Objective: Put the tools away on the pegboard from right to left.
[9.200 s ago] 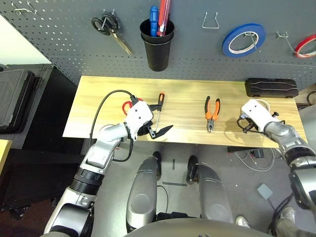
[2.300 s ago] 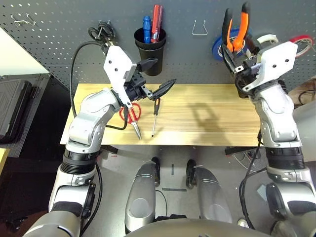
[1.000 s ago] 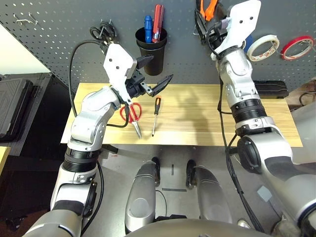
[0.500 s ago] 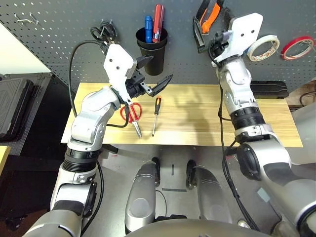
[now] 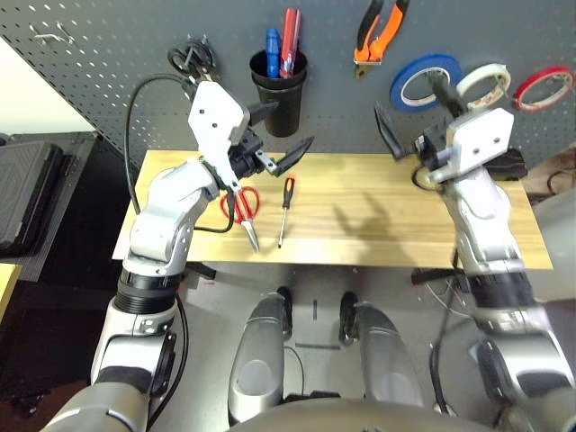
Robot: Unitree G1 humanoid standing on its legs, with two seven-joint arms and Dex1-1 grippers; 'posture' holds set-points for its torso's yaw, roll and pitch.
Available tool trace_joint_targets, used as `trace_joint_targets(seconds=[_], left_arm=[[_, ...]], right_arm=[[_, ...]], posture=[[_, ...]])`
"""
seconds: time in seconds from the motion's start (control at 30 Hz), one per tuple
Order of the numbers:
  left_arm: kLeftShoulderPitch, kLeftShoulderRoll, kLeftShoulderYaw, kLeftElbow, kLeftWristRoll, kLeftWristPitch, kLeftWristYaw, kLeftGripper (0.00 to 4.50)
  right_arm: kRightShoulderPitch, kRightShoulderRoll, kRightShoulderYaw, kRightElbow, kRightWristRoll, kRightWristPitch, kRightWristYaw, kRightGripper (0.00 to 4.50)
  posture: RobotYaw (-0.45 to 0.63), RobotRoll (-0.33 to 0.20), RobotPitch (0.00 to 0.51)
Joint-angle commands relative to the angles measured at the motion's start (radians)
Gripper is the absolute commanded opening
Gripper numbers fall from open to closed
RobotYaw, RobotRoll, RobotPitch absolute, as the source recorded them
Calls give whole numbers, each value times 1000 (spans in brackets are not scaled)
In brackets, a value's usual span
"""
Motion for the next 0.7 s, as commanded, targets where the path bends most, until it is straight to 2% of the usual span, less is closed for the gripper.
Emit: trace_joint_targets(seconds=[0.03, 0.3, 0.7], left_arm=[[34, 12, -17, -18, 13, -9, -16, 4500], [105, 9, -42, -26, 37, 24, 11, 4500], [180, -101, -123, 74, 138, 82, 152, 4500]], right_arm=[[67, -50, 43, -73, 18, 85, 92, 4484], [160, -154, 96, -84, 26, 217, 242, 4484], [171, -162, 154, 8, -55, 353, 254, 4484]], posture=[[206, 0, 243], [203, 0, 252], [178, 0, 265]])
